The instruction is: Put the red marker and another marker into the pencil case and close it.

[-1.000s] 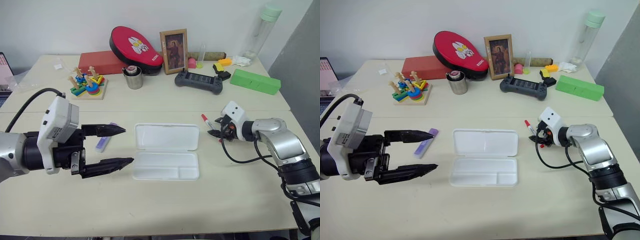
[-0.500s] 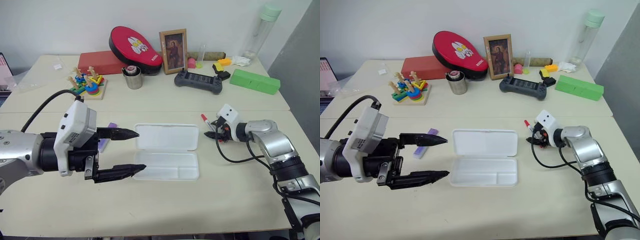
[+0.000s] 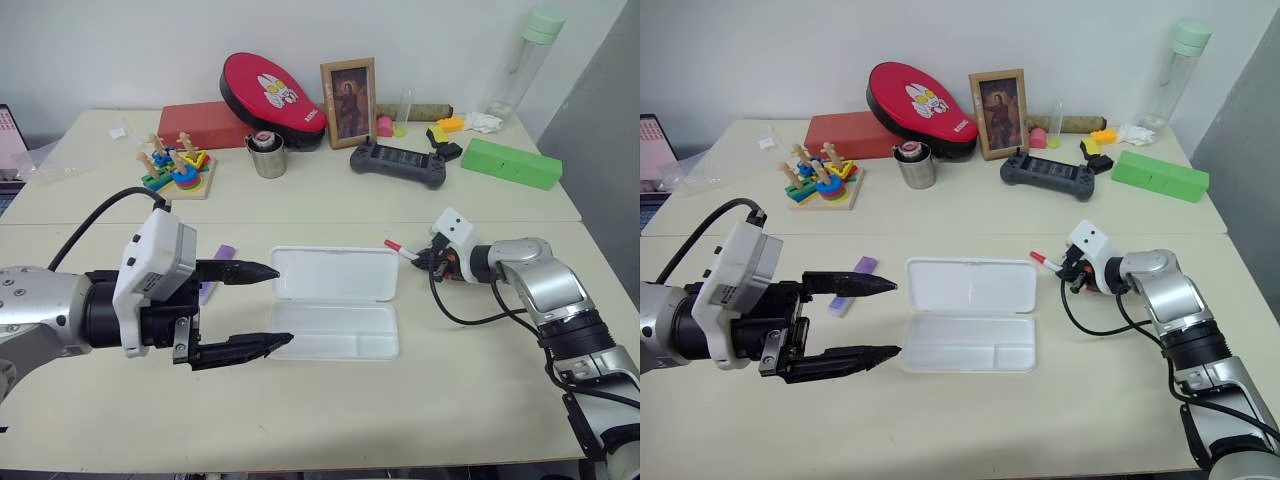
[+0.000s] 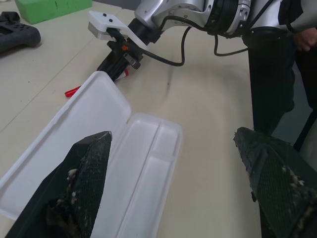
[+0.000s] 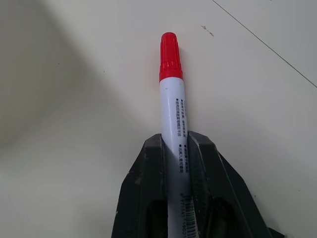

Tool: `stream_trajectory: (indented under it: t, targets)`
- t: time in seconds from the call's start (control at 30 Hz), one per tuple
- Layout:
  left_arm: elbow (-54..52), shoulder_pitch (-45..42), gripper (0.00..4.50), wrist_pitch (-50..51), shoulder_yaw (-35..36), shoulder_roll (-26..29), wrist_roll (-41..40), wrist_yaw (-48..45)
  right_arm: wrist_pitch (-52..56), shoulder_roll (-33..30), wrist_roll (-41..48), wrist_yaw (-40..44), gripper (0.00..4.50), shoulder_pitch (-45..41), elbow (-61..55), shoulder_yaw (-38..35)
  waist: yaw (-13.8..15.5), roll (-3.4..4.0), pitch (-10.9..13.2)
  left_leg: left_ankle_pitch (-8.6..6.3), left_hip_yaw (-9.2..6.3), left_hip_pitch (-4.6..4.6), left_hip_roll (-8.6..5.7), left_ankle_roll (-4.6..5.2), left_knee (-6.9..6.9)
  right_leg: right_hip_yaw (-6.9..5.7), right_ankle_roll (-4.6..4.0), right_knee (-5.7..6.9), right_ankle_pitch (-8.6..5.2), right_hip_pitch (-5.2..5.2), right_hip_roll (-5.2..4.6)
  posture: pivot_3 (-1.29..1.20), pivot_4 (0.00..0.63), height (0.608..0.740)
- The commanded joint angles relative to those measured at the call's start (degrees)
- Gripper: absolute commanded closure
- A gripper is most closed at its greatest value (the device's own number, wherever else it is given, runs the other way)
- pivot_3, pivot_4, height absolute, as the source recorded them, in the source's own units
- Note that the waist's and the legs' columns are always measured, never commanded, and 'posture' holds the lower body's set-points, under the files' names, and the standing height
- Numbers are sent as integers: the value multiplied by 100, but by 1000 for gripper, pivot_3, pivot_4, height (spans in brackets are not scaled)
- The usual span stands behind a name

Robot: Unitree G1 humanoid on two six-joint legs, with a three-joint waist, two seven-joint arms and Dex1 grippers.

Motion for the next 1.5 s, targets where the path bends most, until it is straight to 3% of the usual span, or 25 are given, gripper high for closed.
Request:
stream_trajectory:
  t: [0.03,0.23,0.63,0.87,1.5]
  targets:
    - [-53,-16,267,-189,64,-11,24,18,-22,-124,-82,7,4224,-110,-110,-79,3,0,0,0,0,0,0,0,0,0,0,0,0,0,0,0,150,740]
    - [-90,51,267,-185,146,18,-88,63,-86,-383,135,103,4224,-274,-343,-452,3,2,1,0,0,-2,0,0,0,0,0,-1,0,-2,0,0,150,740]
    - [-210,627,267,-292,338,-57,93,21,470,-1244,1649,1389,4224,-242,-2506,-1142,4,7,4,-1,4,-2,0,0,-3,4,0,-3,-1,-4,0,0,150,740]
    - [-178,597,267,-435,161,121,440,-180,746,-1047,2230,1478,4224,70,-3622,-701,19,7,4,-1,2,-2,0,0,-2,2,0,-3,-1,-3,0,0,150,740]
    - [215,-445,267,-634,-828,209,1170,-77,186,-208,1219,1144,4224,272,-2959,1021,13,7,4,-1,3,-8,0,0,-2,3,0,-4,-1,-11,0,0,150,740]
